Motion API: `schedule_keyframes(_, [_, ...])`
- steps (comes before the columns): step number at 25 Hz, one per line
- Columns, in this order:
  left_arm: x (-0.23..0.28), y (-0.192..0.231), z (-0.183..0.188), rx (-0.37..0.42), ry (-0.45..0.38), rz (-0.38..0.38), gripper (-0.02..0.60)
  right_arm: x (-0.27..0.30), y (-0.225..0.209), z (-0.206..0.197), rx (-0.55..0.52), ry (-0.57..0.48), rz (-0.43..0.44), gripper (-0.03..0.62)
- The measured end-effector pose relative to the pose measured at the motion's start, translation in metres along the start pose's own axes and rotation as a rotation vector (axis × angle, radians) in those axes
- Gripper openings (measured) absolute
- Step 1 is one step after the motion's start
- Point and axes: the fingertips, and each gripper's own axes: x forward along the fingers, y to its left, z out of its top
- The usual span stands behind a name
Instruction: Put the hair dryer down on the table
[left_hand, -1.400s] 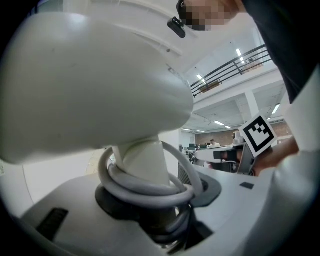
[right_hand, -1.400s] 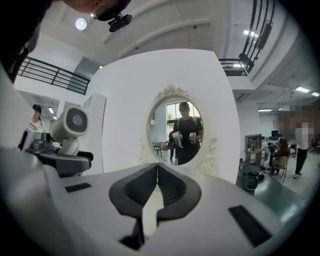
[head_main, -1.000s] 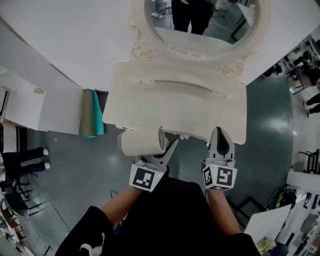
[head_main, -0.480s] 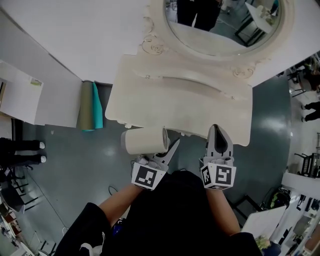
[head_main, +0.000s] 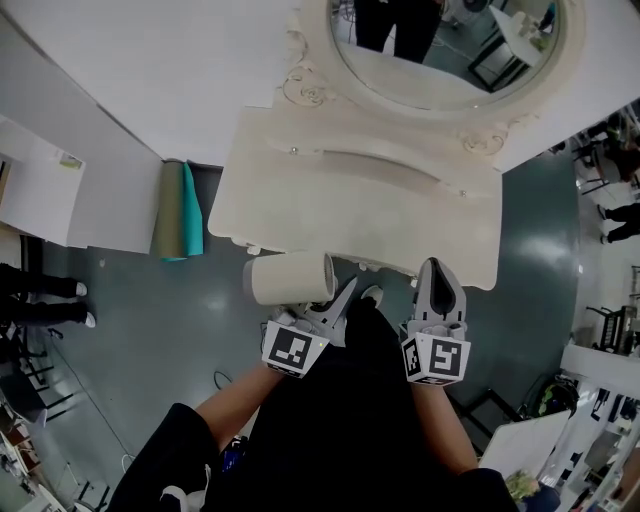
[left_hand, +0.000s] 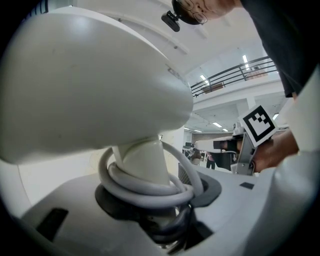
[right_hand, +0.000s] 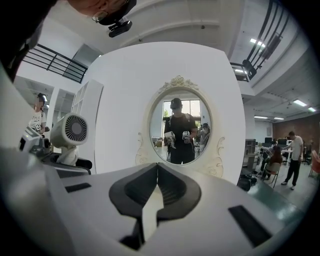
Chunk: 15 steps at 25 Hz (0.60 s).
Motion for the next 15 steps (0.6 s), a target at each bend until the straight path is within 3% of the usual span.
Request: schedule_keyframes(15, [0.07, -0.021, -0.008, 0.009, 0.068, -0.037, 0.252, 0.024, -0.045, -0.01, 0.038, -0.013, 0.04, 0.017])
